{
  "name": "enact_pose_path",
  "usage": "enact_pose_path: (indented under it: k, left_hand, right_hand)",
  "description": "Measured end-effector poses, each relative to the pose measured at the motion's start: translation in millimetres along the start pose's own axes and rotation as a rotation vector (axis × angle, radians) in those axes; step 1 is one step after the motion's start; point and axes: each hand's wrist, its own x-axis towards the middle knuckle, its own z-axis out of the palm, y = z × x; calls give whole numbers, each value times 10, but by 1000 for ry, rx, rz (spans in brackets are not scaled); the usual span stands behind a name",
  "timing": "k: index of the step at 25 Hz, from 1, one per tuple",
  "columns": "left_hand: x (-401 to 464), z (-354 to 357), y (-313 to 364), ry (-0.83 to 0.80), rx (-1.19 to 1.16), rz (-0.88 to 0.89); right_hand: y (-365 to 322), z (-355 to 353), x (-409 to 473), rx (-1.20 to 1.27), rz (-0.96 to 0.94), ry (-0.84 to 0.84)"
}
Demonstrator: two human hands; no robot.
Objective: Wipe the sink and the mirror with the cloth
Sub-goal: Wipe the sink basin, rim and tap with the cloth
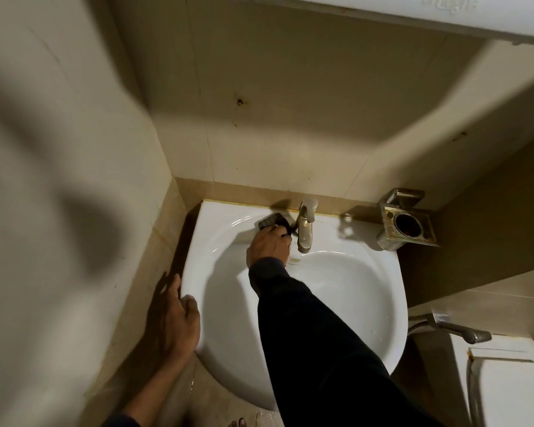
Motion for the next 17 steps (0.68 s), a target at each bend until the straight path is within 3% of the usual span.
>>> enact_pose_path:
  k: [4,8,10,12,15,17]
  left_hand:
    - [37,-2,-11,-17,-49,-3]
    - [20,-20,59,44,-41,13]
    - [29,-37,69,41,-55,21]
    - [50,-46,77,40,-62,6]
    - [67,-63,67,67,-65,29]
    - [67,-46,41,54,-84,7]
  right_hand:
    - [-194,-190,238,-76,-127,113]
    - [-273,-80,11,-30,-629,191]
    - [-194,-66,72,-36,-786,158]
    - [-40,-88,268,-78,-690,125]
    - [201,-78,369,-102,-332,160]
    - [186,-8,309,-102,-340,169]
